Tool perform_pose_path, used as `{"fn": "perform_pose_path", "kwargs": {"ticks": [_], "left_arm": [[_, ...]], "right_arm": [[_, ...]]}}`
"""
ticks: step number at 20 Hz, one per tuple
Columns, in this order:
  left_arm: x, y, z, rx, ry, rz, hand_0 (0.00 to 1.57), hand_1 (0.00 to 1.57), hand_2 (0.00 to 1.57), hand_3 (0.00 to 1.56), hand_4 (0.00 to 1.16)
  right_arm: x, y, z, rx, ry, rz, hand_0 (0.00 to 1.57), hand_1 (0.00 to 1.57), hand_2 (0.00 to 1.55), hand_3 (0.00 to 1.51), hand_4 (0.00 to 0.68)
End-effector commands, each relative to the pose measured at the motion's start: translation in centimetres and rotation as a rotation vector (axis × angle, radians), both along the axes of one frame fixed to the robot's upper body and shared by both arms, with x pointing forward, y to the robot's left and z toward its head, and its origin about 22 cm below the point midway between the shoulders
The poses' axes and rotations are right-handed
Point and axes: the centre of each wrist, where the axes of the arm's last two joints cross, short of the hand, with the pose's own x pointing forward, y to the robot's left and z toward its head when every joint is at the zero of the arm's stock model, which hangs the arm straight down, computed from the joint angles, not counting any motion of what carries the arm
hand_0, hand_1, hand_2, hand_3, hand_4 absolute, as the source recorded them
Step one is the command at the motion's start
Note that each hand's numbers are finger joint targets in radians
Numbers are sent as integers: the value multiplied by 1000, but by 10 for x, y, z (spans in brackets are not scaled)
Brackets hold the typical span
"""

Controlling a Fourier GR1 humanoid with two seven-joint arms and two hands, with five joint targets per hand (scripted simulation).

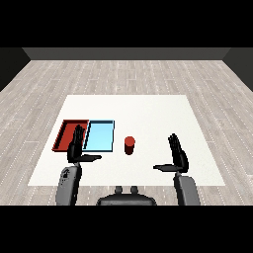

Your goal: Pick the red can and put it in the red box

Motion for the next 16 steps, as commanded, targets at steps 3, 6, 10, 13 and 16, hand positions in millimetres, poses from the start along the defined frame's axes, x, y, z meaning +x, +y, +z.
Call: {"fn": "perform_pose_path", "kwargs": {"ticks": [3,6,10,13,16], "left_arm": [[5,2,-8,-3,-12,4,0,0,0,0,0],[26,-16,7,6,-2,12,0,0,0,0,0],[-6,-3,-13,8,20,9,0,0,0,0,0],[0,-5,-1,8,-10,24,0,0,0,0,0],[-2,22,-7,-3,0,20,0,0,0,0,0]], "right_arm": [[2,7,-5,-15,-6,7,0,0,0,0,0],[13,-1,7,9,15,36,0,0,0,0,0],[10,36,26,27,14,37,0,0,0,0,0],[23,26,14,50,61,43,0,0,0,0,0],[51,47,16,52,79,62,0,0,0,0,0]]}}
